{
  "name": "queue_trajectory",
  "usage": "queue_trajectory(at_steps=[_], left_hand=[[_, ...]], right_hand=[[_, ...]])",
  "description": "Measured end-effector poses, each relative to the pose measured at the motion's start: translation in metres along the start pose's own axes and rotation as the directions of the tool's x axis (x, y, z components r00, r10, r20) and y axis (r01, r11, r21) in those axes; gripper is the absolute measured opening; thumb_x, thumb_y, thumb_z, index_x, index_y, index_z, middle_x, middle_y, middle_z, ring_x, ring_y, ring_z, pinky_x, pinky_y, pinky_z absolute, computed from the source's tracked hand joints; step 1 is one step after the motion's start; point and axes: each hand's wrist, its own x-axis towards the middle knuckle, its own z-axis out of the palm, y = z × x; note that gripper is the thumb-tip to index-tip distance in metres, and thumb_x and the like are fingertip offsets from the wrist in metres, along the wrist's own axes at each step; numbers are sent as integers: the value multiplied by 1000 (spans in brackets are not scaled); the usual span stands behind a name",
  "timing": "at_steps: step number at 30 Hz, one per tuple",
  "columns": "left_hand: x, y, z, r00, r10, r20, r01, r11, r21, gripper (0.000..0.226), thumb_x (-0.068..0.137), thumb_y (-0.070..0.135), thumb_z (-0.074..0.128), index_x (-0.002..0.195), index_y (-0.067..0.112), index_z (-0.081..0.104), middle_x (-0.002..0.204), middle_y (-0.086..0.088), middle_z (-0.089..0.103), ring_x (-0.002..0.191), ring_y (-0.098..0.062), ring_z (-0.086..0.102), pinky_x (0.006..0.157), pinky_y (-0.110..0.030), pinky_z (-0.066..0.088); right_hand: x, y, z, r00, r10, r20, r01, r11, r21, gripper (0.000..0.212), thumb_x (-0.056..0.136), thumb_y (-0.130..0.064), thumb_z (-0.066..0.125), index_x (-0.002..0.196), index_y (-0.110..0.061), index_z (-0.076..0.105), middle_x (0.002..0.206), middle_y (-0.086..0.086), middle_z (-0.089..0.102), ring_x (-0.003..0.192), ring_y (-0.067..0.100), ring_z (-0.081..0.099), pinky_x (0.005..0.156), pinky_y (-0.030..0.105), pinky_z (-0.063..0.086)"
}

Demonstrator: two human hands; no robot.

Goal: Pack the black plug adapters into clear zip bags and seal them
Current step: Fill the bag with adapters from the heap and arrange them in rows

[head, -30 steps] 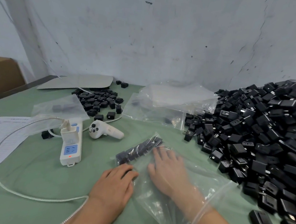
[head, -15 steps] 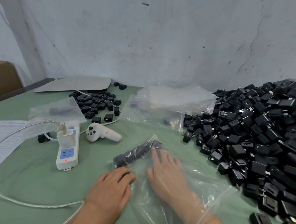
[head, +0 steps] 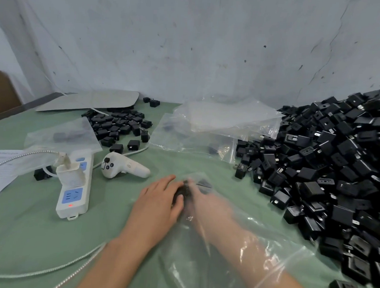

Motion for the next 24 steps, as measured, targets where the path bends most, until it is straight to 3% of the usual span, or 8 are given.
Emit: queue_trajectory(at_steps=[4,7,9,12,15,18,23,24], left_hand=[[-4,3,2,999,-32,-28,32,999,-13,25,100,37,47,123,34,57,124,14,60,106,-16,59,88,-29,41],[-9,4,1,999,-49,-20,49,999,0,27,102,37,45,125,34,57,124,14,60,105,-17,60,88,-30,41],[-13,4,1,998,-63,-11,63,998,-1,29,102,37,43,128,34,56,125,14,60,107,-15,59,88,-29,41],[-19,4,-1,998,-58,-8,58,998,10,30,103,37,41,129,34,56,124,13,60,108,-14,58,88,-29,41],[-25,1,-2,999,-53,-6,53,999,8,28,103,34,43,127,33,58,120,12,61,106,-15,59,88,-29,42],[-28,1,-3,998,-60,-14,59,998,-21,26,101,33,46,122,31,62,116,11,64,102,-16,61,86,-31,45],[-30,3,-4,999,-48,-7,48,999,-1,27,101,35,46,125,34,59,117,13,63,104,-15,60,86,-30,43],[-31,3,-4,999,-48,-5,48,999,4,27,101,35,46,125,35,59,118,14,63,105,-14,59,86,-29,43]], right_hand=[[-16,1,5,987,-9,-160,6,1000,-21,41,90,-18,55,127,-22,38,99,0,63,85,27,67,55,34,37],[-23,-1,6,971,-62,-229,35,992,-122,38,85,-19,63,112,-24,37,95,-6,62,82,21,66,51,32,25],[-25,-3,1,966,-33,-257,-14,983,-182,34,85,-27,68,107,-25,42,85,-4,64,67,22,66,43,31,13],[-28,-10,-7,962,25,-272,-99,959,-265,37,70,-37,79,94,-24,54,57,-4,58,40,20,56,44,27,-1],[-26,-16,-3,968,9,-250,-81,957,-278,34,84,-38,69,104,-23,44,61,-2,63,50,21,63,44,29,5],[-24,-19,-15,958,43,-285,-144,929,-342,37,66,-48,82,82,-24,58,42,-3,55,36,17,56,43,23,8],[-28,-13,-9,915,-13,-403,-70,979,-190,29,94,-50,60,90,-21,54,57,-2,58,50,21,63,45,27,27],[-28,-13,-11,932,-6,-361,-47,989,-138,31,99,-52,50,98,-22,52,66,-2,61,59,23,66,49,29,32]])
